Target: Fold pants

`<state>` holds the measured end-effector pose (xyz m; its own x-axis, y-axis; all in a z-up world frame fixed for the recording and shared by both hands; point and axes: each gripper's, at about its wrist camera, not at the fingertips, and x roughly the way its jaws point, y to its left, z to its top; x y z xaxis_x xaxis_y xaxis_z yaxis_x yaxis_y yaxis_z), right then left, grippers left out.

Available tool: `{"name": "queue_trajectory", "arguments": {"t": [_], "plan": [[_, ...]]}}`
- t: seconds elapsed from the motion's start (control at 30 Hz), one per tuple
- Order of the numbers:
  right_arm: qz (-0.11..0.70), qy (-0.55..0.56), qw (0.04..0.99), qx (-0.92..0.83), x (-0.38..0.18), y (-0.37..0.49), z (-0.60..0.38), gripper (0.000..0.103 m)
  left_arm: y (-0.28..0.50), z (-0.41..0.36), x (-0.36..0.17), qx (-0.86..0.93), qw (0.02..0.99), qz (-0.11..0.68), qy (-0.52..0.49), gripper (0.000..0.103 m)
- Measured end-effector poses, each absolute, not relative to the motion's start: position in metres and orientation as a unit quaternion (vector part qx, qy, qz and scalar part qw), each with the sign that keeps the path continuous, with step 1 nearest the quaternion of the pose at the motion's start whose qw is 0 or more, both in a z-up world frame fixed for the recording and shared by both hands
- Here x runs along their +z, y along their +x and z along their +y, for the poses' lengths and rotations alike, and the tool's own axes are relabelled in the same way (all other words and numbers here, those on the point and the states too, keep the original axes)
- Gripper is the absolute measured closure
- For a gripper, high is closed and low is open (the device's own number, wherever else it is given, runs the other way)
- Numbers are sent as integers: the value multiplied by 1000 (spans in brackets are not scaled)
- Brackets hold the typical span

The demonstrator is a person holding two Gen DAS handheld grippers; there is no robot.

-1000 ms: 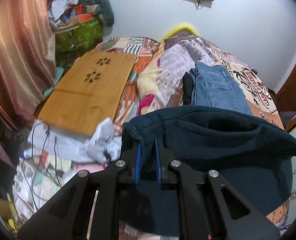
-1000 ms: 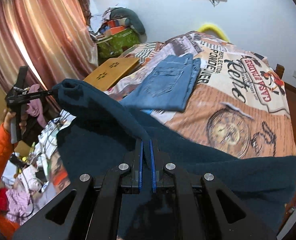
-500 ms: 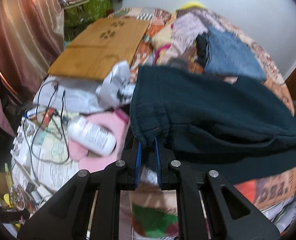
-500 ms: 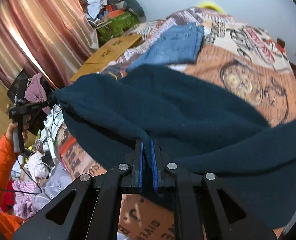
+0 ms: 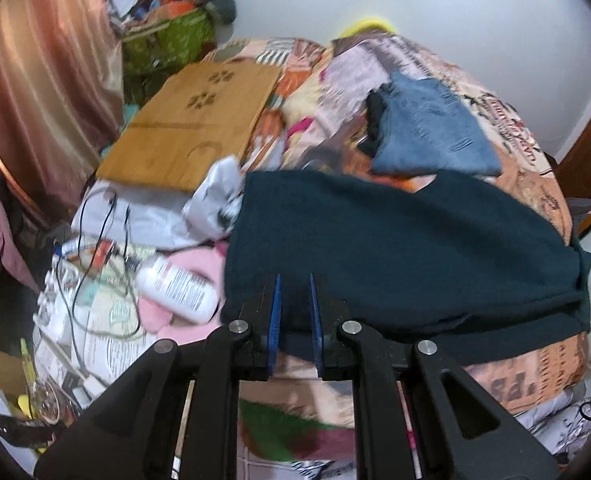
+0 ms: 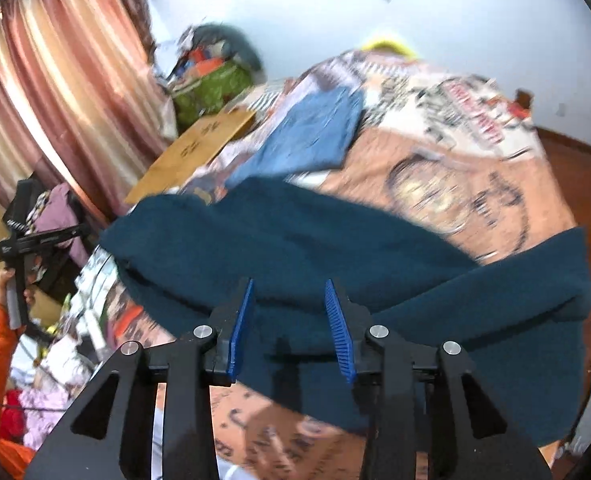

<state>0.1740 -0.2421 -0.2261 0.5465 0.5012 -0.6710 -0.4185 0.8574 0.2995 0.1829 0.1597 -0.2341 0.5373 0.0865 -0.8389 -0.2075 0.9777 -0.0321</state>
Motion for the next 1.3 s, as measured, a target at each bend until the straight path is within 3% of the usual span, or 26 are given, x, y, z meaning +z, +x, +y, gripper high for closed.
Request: {"name": "queue_trajectory", "arguments": {"t": [0.1, 0.17, 0.23, 0.3, 0.5, 0.77, 1.3], "plan": [[381, 58, 893, 235, -214, 179, -268, 69, 202, 132, -218, 59, 884, 461, -52, 89], [370, 66, 902, 211, -208, 183, -289, 66, 217, 110, -209, 41, 890, 453, -41, 81], [360, 76, 912, 183, -204, 185, -310, 59, 232, 89, -202, 29, 896, 443, -32, 56], [350, 86, 920, 155, -201, 189, -333, 54, 250, 63, -194, 14, 904, 426, -24, 50], [356, 127, 922, 78, -212, 207, -403, 54, 310, 3, -195, -40, 902, 429, -26, 50], [394, 153, 906, 0, -256, 255, -473, 54, 379, -63, -237, -72, 884, 461, 4, 50], [473, 219, 854, 2, -362, 363, -528, 56, 435, -59, -326, -36, 841, 539, 3, 50]]}}
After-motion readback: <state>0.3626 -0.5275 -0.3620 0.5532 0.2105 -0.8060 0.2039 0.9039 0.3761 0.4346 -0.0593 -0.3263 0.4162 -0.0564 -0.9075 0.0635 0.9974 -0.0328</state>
